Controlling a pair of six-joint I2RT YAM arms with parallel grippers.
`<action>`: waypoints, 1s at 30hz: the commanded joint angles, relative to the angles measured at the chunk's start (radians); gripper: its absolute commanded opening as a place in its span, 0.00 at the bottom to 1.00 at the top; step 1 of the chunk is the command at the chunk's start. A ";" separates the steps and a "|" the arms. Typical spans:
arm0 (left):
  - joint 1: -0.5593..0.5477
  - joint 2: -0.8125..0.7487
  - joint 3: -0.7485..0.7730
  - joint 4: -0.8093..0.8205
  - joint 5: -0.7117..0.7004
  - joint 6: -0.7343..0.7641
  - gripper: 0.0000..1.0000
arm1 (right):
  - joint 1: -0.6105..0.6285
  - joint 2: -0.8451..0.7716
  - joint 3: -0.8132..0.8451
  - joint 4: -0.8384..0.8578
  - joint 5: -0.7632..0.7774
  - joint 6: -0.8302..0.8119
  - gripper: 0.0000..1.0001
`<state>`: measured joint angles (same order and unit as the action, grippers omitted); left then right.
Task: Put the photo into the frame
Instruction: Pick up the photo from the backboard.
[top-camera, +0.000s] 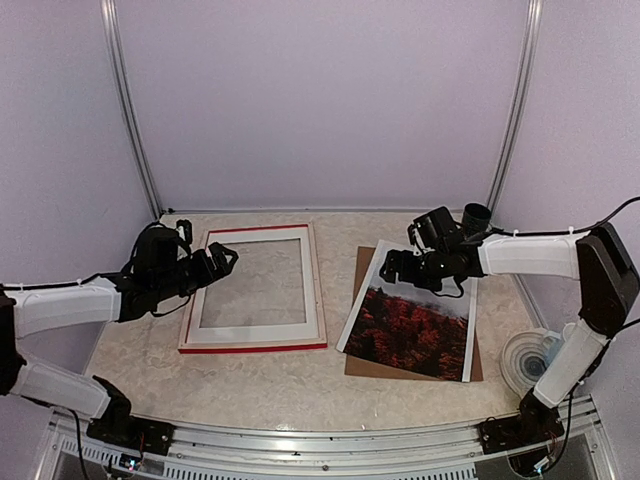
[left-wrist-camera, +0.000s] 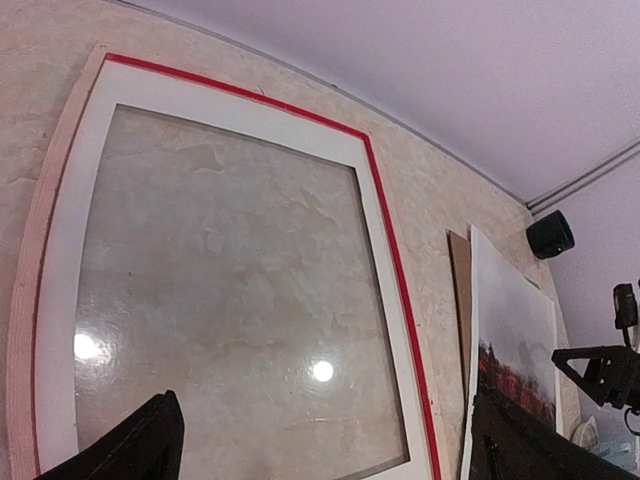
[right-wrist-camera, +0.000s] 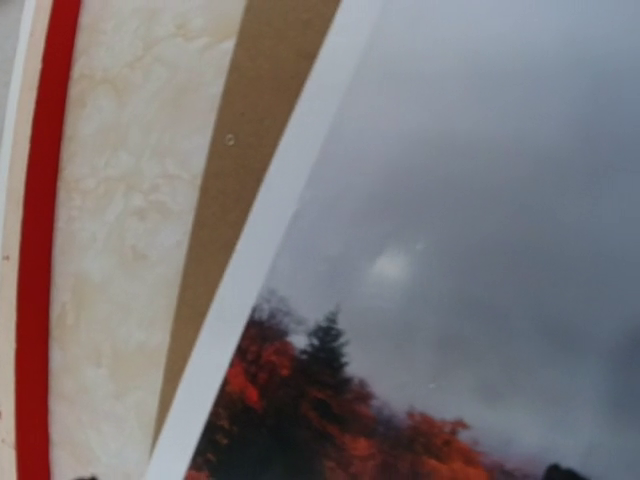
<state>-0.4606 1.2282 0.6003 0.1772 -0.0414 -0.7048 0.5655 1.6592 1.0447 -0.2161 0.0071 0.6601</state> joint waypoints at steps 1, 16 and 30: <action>-0.064 0.064 0.057 -0.006 -0.014 0.035 0.99 | -0.049 -0.066 -0.050 0.034 -0.006 -0.002 0.96; -0.239 0.262 0.220 0.018 0.109 0.132 0.99 | -0.287 -0.189 -0.213 0.038 -0.040 0.046 0.94; -0.397 0.511 0.479 -0.055 0.200 0.214 0.99 | -0.483 -0.218 -0.344 0.067 -0.116 0.049 0.91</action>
<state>-0.8196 1.6791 0.9958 0.1547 0.1188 -0.5381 0.1101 1.4635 0.7269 -0.1799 -0.0769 0.7040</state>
